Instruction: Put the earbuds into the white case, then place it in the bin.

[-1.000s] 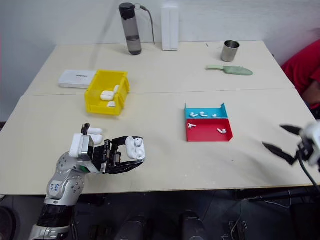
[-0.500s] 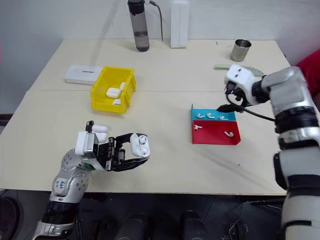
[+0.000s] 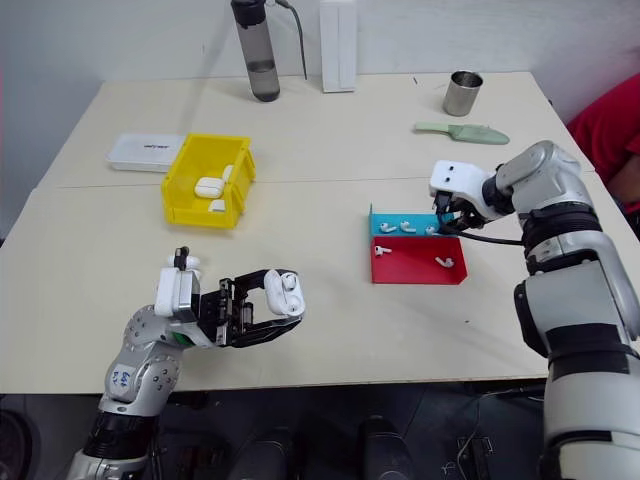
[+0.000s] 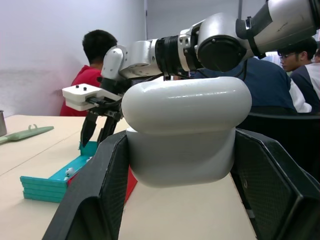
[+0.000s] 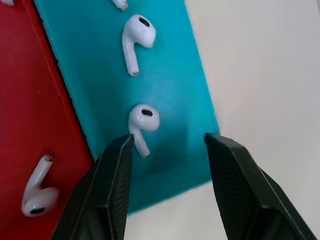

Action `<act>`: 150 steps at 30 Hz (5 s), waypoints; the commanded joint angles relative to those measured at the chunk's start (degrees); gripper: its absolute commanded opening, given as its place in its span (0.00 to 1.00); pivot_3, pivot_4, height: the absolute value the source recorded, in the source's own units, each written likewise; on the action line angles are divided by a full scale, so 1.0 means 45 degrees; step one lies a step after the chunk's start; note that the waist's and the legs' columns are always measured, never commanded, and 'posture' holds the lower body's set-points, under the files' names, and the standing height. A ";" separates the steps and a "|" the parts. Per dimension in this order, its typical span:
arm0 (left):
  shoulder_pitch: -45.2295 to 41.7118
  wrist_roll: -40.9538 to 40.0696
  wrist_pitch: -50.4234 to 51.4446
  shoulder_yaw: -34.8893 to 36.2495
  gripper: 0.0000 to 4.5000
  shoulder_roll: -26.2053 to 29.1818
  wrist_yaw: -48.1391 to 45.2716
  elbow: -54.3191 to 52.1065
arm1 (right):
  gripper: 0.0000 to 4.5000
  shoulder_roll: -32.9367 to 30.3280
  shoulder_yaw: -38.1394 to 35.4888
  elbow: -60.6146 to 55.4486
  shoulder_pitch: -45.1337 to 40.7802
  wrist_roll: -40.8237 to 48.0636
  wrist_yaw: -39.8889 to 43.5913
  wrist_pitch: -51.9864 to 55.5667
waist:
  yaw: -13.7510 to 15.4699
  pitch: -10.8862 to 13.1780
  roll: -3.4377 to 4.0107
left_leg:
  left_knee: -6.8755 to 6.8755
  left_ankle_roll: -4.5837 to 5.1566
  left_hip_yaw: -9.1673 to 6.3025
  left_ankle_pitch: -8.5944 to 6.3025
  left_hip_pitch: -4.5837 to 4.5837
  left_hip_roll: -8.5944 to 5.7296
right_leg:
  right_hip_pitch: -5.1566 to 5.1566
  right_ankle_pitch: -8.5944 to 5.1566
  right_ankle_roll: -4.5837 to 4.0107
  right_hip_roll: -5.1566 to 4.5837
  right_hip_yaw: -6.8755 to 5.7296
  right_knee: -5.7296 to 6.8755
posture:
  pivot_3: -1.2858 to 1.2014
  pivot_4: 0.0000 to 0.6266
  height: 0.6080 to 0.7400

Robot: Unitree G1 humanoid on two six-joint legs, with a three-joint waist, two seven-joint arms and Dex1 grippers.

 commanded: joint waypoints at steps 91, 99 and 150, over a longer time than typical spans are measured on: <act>-0.3267 -0.0485 0.0149 0.0133 0.63 -0.0643 -0.1922 0.2648 | 0.10 0.3628 -0.6151 -2.0982 1.0694 1.6780 -0.3609 1.1468 | 0.0131 -0.0006 -0.0009 | 0.0145 -0.0006 -0.0078 -0.0008 -0.0014 -0.0012 | 0.0031 0.0000 0.0001 0.0004 -0.0028 0.0072 | 0.52 0.24 1.00; -0.3186 -0.0447 0.0199 0.0132 0.63 -0.0687 -0.1762 0.2430 | 0.10 0.3074 -0.5497 -2.0483 1.0883 1.6213 -0.3181 1.0774 | 0.0139 -0.0006 -0.0010 | 0.0146 -0.0005 -0.0079 -0.0008 -0.0014 -0.0012 | 0.0032 0.0000 0.0001 0.0003 -0.0028 0.0064 | 0.52 0.24 1.00; -0.4747 0.3645 0.2173 -0.1682 0.63 0.1295 0.0324 0.2177 | 0.64 -0.1370 -0.6769 -2.1915 1.2662 1.5534 -0.2917 0.9323 | 0.0423 0.0002 -0.0026 | 0.0143 0.0009 -0.0056 -0.0014 -0.0011 -0.0012 | 0.0053 0.0001 0.0001 0.0014 -0.0010 0.0013 | 0.52 0.24 1.00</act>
